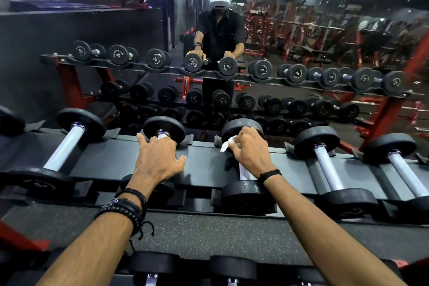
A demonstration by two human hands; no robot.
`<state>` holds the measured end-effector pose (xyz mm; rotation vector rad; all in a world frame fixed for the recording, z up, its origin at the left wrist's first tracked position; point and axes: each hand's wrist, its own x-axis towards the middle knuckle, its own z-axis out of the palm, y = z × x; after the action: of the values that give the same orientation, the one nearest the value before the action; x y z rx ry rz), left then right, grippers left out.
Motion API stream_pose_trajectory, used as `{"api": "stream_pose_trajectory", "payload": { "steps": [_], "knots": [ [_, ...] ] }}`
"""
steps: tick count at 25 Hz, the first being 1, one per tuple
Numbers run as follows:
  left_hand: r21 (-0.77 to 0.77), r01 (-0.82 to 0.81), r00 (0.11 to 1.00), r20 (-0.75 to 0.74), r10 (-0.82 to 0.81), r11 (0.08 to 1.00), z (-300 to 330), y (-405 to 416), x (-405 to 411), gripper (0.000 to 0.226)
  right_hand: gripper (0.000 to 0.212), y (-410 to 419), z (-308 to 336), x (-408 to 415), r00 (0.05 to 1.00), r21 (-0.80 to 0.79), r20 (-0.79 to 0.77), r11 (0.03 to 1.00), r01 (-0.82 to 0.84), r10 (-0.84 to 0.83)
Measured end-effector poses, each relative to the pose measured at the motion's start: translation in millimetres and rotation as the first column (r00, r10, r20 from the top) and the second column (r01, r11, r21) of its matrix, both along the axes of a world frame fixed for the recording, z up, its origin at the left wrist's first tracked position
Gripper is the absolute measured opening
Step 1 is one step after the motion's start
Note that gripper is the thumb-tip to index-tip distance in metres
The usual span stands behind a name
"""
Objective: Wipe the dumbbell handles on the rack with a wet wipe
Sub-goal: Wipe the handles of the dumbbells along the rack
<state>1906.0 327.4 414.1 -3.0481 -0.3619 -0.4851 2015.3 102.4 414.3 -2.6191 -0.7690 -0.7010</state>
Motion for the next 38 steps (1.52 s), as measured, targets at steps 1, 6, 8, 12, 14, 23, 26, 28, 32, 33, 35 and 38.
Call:
{"api": "stream_pose_trajectory", "payload": {
  "steps": [1,6,8,12,14,23,26,28,32,33,35,38],
  "knots": [
    [-0.006,-0.002,1.0,-0.001,0.002,1.0,0,0,-1,0.033,0.02,1,2,0,1.0,-0.075,-0.004,0.997,-0.004,0.004],
    [-0.019,-0.006,1.0,0.004,0.006,1.0,1,-1,-2,0.032,0.012,-2,-1,2,0.988,0.309,-0.113,0.941,0.139,-0.109],
    [-0.019,-0.004,1.0,0.007,0.004,1.0,0,0,-1,0.033,0.012,-11,-10,11,0.951,0.519,-0.281,0.813,0.264,-0.13],
    [0.015,-0.007,1.0,-0.016,0.007,1.0,-1,1,1,0.035,0.01,-18,-29,18,0.725,0.747,-0.641,0.423,0.513,0.253],
    [0.026,-0.012,1.0,-0.023,0.013,1.0,-1,0,2,0.037,0.013,-17,-33,18,0.568,0.737,-0.663,0.291,0.611,0.488],
    [0.022,-0.006,1.0,-0.012,0.006,1.0,-4,2,3,0.036,0.016,-5,-5,7,0.938,0.267,-0.255,0.915,0.303,-0.236],
    [0.013,-0.013,0.999,-0.032,0.014,1.0,-2,2,1,0.036,0.022,-14,-12,7,0.882,0.514,-0.455,0.773,0.372,-0.123],
    [-0.014,-0.007,1.0,-0.018,0.006,1.0,0,0,-1,0.035,0.018,-18,-12,4,0.879,0.526,-0.468,0.769,0.362,-0.093],
    [-0.026,-0.005,0.999,0.031,0.006,1.0,5,-2,-6,0.035,0.018,-20,0,-19,0.955,0.493,-0.298,0.854,0.164,-0.011],
    [-0.022,-0.001,0.999,0.041,0.001,1.0,4,-2,-7,0.036,0.019,-19,2,-25,0.951,0.561,-0.308,0.811,0.165,0.019],
    [-0.015,0.007,0.999,0.042,-0.006,1.0,3,0,-7,0.039,0.021,-15,-1,-35,0.928,0.675,-0.359,0.714,0.184,0.101],
    [-0.003,0.014,1.0,0.012,-0.014,1.0,0,0,-6,0.044,0.009,-11,-1,-48,0.937,0.664,-0.337,0.728,0.17,0.088]
  ]
}}
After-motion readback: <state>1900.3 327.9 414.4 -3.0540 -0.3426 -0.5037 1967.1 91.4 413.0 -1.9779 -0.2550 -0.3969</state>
